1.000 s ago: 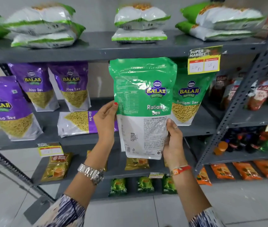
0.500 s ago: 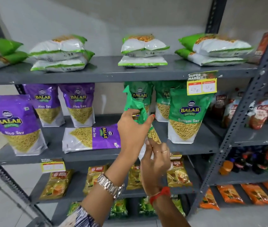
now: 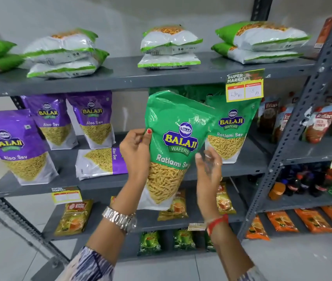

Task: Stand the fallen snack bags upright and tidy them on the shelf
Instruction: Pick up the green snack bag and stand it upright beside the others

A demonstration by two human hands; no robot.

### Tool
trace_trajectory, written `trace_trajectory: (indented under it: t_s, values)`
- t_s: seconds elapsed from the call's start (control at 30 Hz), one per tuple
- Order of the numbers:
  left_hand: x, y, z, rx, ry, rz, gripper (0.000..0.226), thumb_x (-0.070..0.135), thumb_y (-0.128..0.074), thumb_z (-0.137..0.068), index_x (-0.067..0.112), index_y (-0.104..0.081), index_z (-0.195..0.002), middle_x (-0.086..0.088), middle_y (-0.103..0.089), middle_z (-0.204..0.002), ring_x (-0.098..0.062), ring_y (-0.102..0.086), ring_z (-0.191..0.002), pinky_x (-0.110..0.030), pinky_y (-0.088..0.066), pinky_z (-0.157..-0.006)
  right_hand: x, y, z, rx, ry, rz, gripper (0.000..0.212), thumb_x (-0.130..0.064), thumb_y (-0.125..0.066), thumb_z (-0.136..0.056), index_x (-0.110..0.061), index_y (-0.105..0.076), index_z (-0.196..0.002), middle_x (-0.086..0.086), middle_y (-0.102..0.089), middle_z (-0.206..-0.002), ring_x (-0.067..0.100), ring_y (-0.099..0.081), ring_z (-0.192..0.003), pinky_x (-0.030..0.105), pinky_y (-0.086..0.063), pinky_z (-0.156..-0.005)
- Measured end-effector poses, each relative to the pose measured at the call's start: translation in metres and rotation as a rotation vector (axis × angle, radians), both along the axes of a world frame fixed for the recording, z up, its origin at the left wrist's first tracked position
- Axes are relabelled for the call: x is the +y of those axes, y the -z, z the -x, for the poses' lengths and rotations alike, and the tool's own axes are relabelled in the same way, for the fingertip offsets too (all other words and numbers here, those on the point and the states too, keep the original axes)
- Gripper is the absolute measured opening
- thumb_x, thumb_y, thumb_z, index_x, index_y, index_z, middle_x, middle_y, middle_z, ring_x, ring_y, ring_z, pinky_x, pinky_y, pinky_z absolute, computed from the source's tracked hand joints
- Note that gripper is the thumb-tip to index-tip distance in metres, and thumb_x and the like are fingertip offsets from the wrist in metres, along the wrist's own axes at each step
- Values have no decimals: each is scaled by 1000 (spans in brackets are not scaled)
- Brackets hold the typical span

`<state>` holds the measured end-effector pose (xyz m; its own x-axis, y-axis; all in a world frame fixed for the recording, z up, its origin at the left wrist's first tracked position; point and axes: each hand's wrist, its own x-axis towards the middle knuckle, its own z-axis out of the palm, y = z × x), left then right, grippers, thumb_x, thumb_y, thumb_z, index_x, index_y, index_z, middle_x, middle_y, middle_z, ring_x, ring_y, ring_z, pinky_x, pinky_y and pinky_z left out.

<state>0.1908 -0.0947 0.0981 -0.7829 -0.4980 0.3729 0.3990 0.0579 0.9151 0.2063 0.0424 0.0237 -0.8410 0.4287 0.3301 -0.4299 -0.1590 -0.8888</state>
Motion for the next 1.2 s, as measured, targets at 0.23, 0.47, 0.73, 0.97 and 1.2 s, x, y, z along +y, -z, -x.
trace_trajectory:
  t_s: [0.23,0.47,0.73,0.97,1.2]
  values:
    - [-10,-12,-5,-3,182,-249,15,2,-55,-84,10,-60,-73,11,-68,-52,-1,-62,-52,-17,-52,-52,11,-4,27,-143,-441,177,27,-37,-55,-84,-24,-67,-104,-5,-74,-104,14,-67,-101,30,-56,-85]
    - [-34,-30,-4,39,284,-345,13,3,-58,-82,11,-65,-74,6,-72,-64,-8,-66,-66,-27,-57,-71,11,-49,29,-9,-326,145,20,-13,-46,-96,-13,-65,-94,-15,-75,-75,0,-68,-76,18,-56,-71]
    - [-63,-55,-5,93,329,-606,18,19,-47,-91,9,-57,-80,2,-70,-62,-7,-64,-52,-17,-52,-50,14,-71,32,23,-269,180,28,-19,-54,-92,-20,-72,-71,-6,-74,-71,15,-67,-72,34,-54,-79]
    - [-54,-9,-11,-44,351,-387,33,29,-31,-97,13,-58,-86,7,-71,-63,-3,-60,-51,-16,-50,-49,9,-47,27,0,-171,164,35,-20,-53,-93,-24,-73,-64,-10,-71,-67,20,-60,-78,41,-49,-86]
    - [-19,51,-9,-315,448,-93,20,17,-51,-89,13,-51,-109,5,-64,-92,-1,-67,-74,-8,-50,-60,6,-15,42,-74,-82,162,21,-14,-47,-96,-17,-67,-89,-18,-73,-71,-2,-66,-72,16,-52,-66]
